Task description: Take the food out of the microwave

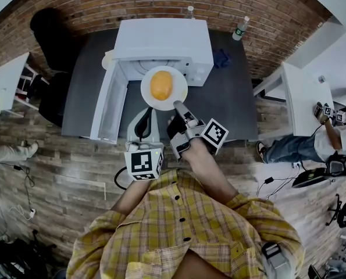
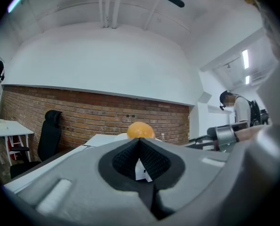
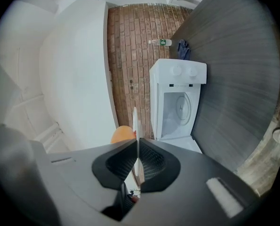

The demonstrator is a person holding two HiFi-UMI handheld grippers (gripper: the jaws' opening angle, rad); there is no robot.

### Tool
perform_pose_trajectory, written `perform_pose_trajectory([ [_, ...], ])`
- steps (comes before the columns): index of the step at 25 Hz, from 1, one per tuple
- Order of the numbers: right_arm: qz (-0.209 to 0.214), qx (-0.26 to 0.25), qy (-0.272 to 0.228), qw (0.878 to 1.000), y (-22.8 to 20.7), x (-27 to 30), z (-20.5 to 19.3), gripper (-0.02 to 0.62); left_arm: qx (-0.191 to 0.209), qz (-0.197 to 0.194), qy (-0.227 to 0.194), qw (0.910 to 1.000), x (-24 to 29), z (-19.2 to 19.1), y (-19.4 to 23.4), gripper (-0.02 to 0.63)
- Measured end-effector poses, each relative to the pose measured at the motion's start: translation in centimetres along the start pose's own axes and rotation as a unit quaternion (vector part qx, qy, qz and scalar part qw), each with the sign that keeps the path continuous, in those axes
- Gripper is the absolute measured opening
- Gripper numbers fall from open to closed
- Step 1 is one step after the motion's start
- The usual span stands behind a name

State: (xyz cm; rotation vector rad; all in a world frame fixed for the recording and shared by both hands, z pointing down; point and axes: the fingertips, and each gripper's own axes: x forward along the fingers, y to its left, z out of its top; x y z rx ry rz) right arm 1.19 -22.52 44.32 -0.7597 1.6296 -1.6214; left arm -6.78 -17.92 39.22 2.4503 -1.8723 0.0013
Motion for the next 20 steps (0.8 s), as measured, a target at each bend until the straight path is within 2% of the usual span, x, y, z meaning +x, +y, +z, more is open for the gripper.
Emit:
perform_pose_trajectory([
  [20, 0.003, -0.009, 0.008, 1.000, 0.56, 0.12, -0.69, 0.015, 0.006, 0.006, -0.001, 1.0000, -0.78, 0.23, 0.11, 0.000],
])
